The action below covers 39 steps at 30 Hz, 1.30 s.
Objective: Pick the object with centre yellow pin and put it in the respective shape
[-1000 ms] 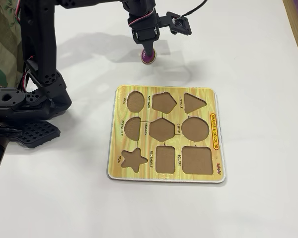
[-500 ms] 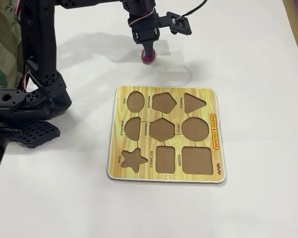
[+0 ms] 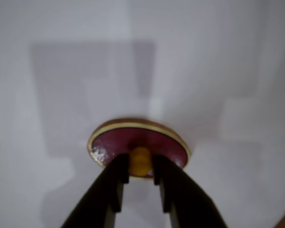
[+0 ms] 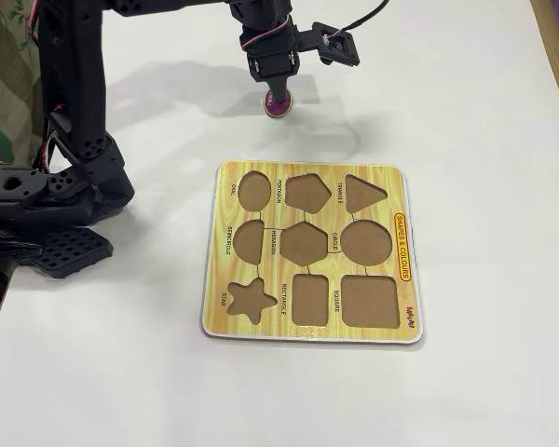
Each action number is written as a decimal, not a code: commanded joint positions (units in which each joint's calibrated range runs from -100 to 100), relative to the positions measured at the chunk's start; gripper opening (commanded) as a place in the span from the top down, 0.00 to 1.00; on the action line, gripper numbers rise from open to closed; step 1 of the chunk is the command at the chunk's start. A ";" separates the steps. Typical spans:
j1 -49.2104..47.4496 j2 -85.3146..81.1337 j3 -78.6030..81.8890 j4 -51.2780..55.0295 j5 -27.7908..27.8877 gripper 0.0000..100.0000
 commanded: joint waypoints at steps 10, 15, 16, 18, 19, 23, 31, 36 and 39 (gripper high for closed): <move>0.93 -1.44 1.17 -0.22 0.31 0.95; 1.61 -4.88 2.52 0.04 0.36 0.95; 1.81 -5.63 3.51 -0.22 0.36 0.95; 2.88 -6.80 5.22 -0.48 0.36 0.95; 2.98 -7.55 5.76 -0.05 0.36 0.95; 4.64 -9.81 7.91 0.21 0.36 0.95; 8.06 -15.08 12.77 0.21 0.42 0.95; 8.65 -18.35 16.91 0.30 0.42 0.95; 8.74 -20.69 19.60 0.30 0.42 0.95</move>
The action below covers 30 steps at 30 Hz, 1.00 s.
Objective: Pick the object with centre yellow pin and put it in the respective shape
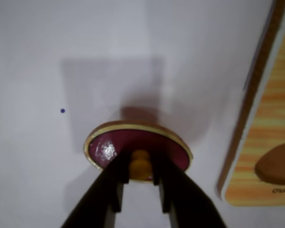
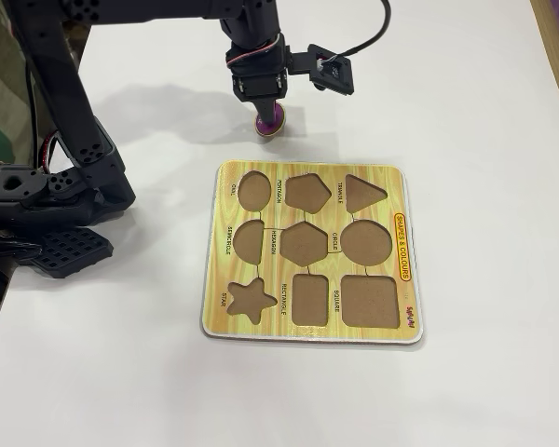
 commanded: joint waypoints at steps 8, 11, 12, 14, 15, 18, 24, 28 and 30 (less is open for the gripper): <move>2.15 -11.82 9.26 0.21 0.31 0.95; 2.73 -14.42 12.32 0.21 0.31 0.95; 2.83 -15.26 13.22 0.21 0.31 0.95; 3.42 -16.76 14.93 0.21 0.31 0.95; 3.81 -17.60 15.74 0.21 0.36 0.95; 4.98 -19.27 17.45 0.21 0.36 0.95; 9.18 -20.61 17.54 0.21 3.76 0.95; 11.72 -20.61 17.00 0.21 5.33 0.95; 13.38 -20.61 17.00 0.12 6.54 0.95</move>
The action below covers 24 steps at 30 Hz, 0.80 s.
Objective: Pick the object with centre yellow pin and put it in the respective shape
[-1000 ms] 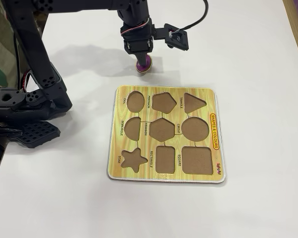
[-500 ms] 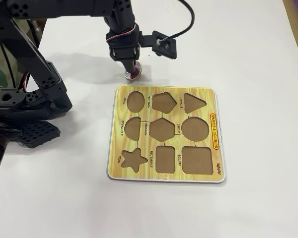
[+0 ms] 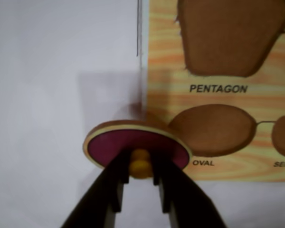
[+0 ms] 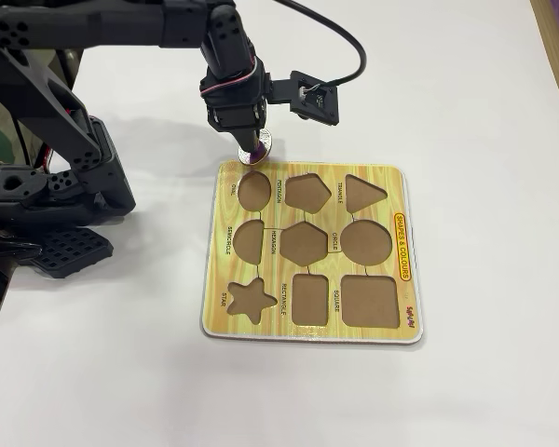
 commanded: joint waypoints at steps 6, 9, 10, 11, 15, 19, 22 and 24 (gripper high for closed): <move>7.60 -2.14 -1.44 0.12 5.83 0.95; 9.85 -1.72 -1.44 -0.05 7.92 0.95; 10.53 -1.47 -1.44 -0.05 8.60 0.95; 10.92 -1.47 -1.44 0.04 9.02 0.95; 12.88 -1.39 -0.72 0.12 10.75 0.95; 13.66 -1.31 -0.63 0.12 12.21 0.95; 14.24 -1.31 -0.54 0.21 12.47 0.95; 14.24 -1.31 -0.45 0.21 12.53 0.95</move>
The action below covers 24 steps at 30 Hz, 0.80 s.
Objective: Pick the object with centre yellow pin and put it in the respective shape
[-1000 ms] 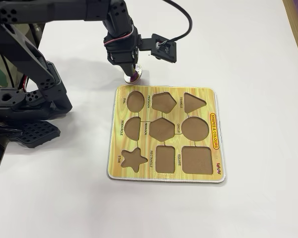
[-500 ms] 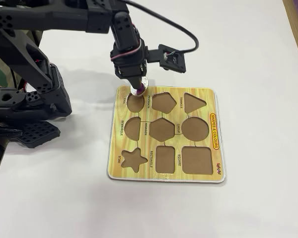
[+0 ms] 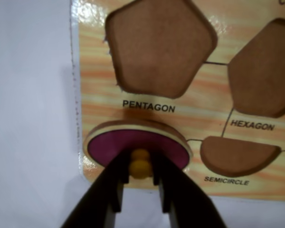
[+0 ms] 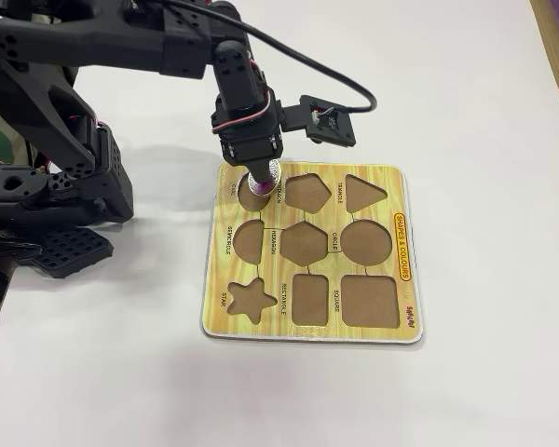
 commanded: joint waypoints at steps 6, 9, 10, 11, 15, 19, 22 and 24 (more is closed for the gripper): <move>0.77 -1.22 2.07 0.21 0.41 0.95; 0.77 -1.31 3.60 0.21 0.41 0.95; 0.77 -1.31 3.87 0.21 0.41 0.95; 0.77 -1.31 3.87 0.21 0.41 0.95; 0.77 -1.31 3.87 0.04 2.82 0.95; 0.77 -1.31 3.87 0.21 2.97 0.95; 0.77 -1.31 3.87 0.21 3.03 0.95; 0.77 -1.31 3.87 0.21 3.03 0.95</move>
